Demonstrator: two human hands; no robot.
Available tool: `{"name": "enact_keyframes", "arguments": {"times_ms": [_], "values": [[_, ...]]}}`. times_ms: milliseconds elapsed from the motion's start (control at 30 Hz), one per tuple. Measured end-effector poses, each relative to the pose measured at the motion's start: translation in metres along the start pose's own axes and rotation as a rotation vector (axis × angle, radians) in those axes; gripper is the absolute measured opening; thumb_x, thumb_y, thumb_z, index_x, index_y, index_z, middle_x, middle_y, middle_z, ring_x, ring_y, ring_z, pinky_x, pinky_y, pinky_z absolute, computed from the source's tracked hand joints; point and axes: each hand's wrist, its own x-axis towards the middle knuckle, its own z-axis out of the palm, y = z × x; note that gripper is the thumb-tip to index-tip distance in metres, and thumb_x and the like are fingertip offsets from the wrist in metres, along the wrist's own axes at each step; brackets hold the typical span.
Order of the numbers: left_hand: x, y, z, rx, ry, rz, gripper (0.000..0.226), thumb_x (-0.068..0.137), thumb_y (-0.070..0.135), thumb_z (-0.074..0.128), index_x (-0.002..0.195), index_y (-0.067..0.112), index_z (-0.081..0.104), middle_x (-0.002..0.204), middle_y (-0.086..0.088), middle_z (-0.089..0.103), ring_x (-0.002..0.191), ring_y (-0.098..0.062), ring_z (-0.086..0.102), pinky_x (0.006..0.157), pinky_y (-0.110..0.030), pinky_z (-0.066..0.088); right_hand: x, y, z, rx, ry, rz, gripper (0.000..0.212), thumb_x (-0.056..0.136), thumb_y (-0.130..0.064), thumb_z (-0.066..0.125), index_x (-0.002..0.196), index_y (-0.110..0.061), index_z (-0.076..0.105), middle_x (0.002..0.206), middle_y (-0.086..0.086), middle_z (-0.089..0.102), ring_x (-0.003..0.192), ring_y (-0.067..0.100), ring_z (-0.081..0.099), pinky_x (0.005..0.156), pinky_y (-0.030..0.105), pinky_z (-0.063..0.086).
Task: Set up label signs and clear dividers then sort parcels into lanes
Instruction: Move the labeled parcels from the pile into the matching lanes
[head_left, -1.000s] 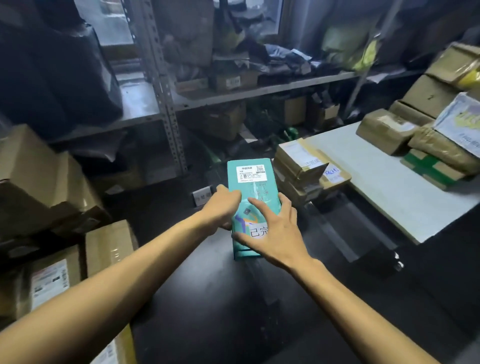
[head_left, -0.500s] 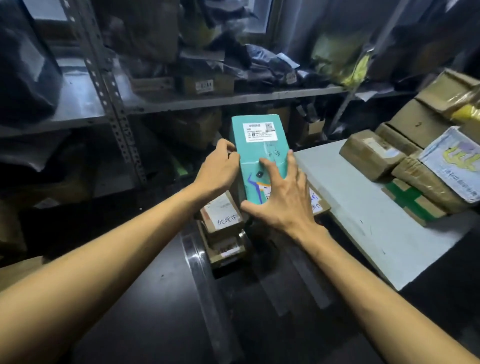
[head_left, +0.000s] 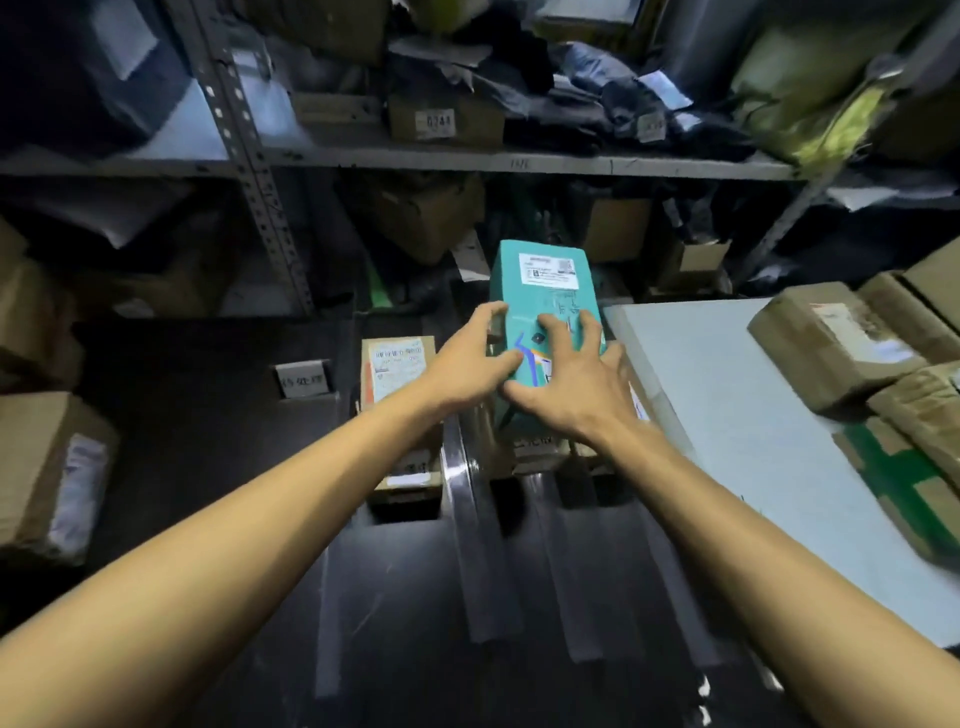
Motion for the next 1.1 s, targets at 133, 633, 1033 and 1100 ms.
{"name": "enact_keyframes", "arguments": {"times_ms": [133,633,1033,1100], "values": [[-0.009,0.0,0.015,-0.034,0.11,-0.071,0.054,0.092,0.013,0.058,0.141,0.019,0.037,0.131,-0.005,0.059,0.109,-0.018,0.065,0.09,-0.04,0.056,0.002,0.01,-0.006,0.053,-0.041,-0.093,0.089,0.075,-0.064,0.062,0.149,-0.035,0.024,0.161,0.009,0.008,0.131,0.043,0.027,0.106,0.049,0.032],[-0.017,0.015,0.019,0.159,0.136,-0.158,0.052,0.102,0.033,0.041,0.149,0.02,0.025,0.141,-0.013,0.046,0.118,-0.023,0.053,0.092,-0.034,0.047,-0.004,0.034,-0.024,0.14,-0.07,-0.251,0.071,0.09,-0.058,0.053,0.151,-0.033,0.027,0.165,0.004,0.007,0.15,0.033,0.003,0.12,0.05,0.011],[-0.067,0.018,-0.027,0.233,0.228,-0.169,0.051,0.103,0.041,0.031,0.15,0.02,0.03,0.153,-0.011,0.036,0.136,-0.026,0.039,0.109,-0.037,0.031,-0.018,-0.025,-0.041,0.252,0.033,-0.543,0.042,0.095,-0.04,0.056,0.13,-0.017,0.052,0.135,0.003,0.053,0.128,0.023,0.043,0.105,0.035,0.033],[-0.081,0.014,-0.042,0.238,0.256,-0.175,0.048,0.103,0.038,0.032,0.146,0.017,0.037,0.147,-0.011,0.042,0.13,-0.025,0.043,0.101,-0.035,0.034,-0.024,-0.044,-0.036,0.257,0.012,-0.589,0.042,0.096,-0.04,0.055,0.131,-0.016,0.052,0.135,0.004,0.054,0.126,0.022,0.046,0.105,0.035,0.036]]}}
